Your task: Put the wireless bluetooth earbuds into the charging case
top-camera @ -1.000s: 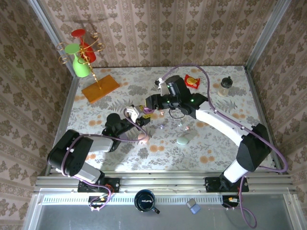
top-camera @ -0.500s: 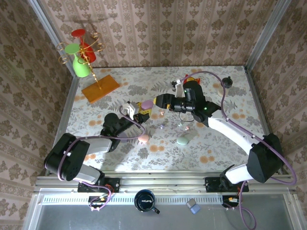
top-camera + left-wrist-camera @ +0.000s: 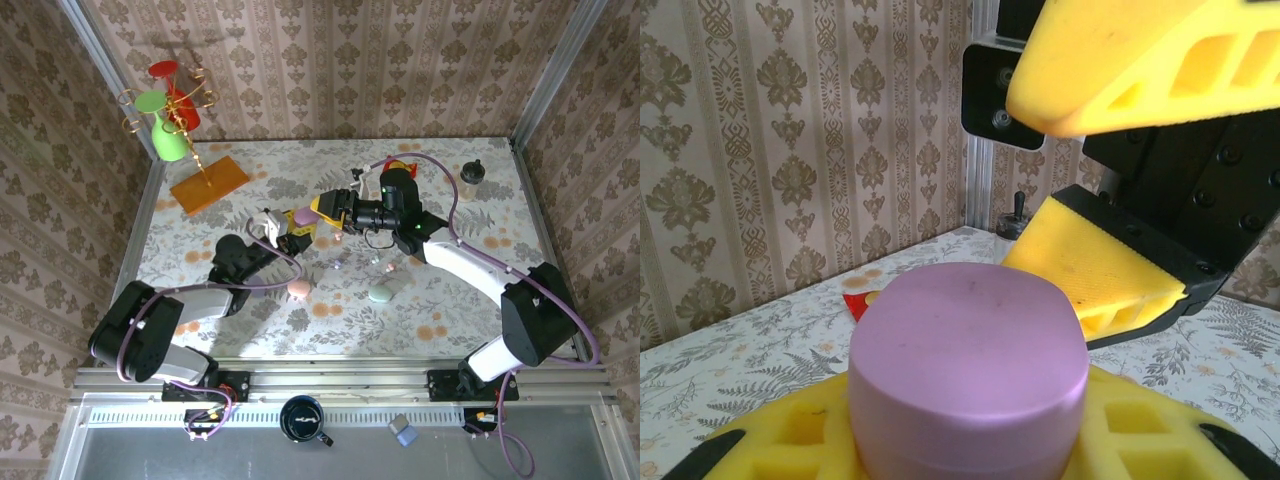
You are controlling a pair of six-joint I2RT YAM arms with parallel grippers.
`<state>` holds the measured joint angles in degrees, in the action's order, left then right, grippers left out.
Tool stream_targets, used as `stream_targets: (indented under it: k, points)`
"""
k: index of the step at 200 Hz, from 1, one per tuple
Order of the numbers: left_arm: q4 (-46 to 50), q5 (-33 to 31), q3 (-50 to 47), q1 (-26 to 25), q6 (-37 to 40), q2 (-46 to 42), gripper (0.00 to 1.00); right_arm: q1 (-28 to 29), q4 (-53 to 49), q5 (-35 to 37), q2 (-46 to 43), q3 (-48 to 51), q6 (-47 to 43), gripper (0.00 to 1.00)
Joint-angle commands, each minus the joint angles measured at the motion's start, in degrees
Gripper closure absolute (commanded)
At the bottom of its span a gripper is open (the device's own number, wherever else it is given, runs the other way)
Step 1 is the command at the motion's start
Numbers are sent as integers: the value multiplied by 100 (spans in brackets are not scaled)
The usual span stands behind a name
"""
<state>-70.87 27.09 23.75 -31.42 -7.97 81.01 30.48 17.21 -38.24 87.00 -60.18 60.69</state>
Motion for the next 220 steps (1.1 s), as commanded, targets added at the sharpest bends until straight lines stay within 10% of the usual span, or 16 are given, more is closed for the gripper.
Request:
stream_targets:
  k: [1, 60, 100, 144, 173, 220]
  points:
    - [-269, 205, 192, -136, -5, -166, 86, 63, 280, -311, 98, 100, 163, 37]
    - [-261, 304, 192, -154, -126, -237, 90, 55, 776, -496, 342, 175, 544, 39]
    - [-258, 246, 148, -154, -139, -244, 85, 39, 992, -545, 310, 226, 699, 63]
    - [-178, 118, 30, -146, -30, -311, 56, 3, 867, -348, 193, 320, 601, 77]
    - [173, -27, -74, -148, 163, -516, 18, -107, 559, 50, 79, 433, 358, 78]
    - [1434, -464, -193, -161, 757, -1086, 0, -676, -116, 1129, 220, 777, -229, 77]
